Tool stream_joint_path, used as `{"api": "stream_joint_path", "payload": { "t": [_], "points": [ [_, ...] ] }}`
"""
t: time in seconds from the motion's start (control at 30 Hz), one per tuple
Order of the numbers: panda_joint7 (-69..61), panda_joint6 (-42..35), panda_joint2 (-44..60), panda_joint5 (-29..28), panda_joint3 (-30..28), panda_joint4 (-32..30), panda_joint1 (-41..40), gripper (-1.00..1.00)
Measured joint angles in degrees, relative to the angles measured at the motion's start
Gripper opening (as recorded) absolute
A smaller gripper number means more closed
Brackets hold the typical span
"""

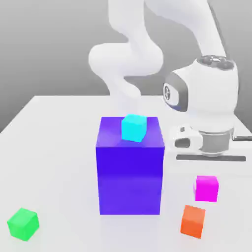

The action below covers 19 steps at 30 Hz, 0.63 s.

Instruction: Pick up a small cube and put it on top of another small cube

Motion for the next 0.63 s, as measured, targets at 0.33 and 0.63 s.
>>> {"api": "stream_joint_path", "payload": {
  "t": [0.33, 0.63],
  "points": [
    [-6.5, -5.6, 2.4, 0.1, -14.2, 5.4, -17.1, -1.00],
    [-7.8, 0.3, 13.0, -1.1, -19.6, 7.6, -22.4, 1.00]
  ]
}}
